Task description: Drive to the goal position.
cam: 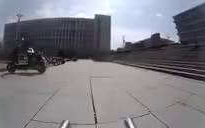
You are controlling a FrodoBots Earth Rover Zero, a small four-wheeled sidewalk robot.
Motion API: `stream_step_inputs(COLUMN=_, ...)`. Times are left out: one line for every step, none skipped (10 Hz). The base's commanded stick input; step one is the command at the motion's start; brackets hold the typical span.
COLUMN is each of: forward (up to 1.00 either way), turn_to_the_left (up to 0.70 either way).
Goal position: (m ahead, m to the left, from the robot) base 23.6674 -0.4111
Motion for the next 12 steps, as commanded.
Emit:
stream_step_inputs(forward=0.85, turn_to_the_left=0.00)
stream_step_inputs(forward=0.85, turn_to_the_left=0.00)
stream_step_inputs(forward=0.85, turn_to_the_left=0.00)
stream_step_inputs(forward=0.85, turn_to_the_left=0.13)
stream_step_inputs(forward=0.85, turn_to_the_left=0.34)
stream_step_inputs(forward=0.85, turn_to_the_left=0.19)
stream_step_inputs(forward=0.85, turn_to_the_left=0.00)
stream_step_inputs(forward=0.85, turn_to_the_left=0.00)
stream_step_inputs(forward=0.85, turn_to_the_left=0.00)
stream_step_inputs(forward=0.85, turn_to_the_left=-0.34)
stream_step_inputs(forward=0.85, turn_to_the_left=-0.34)
stream_step_inputs(forward=0.85, turn_to_the_left=-0.34)
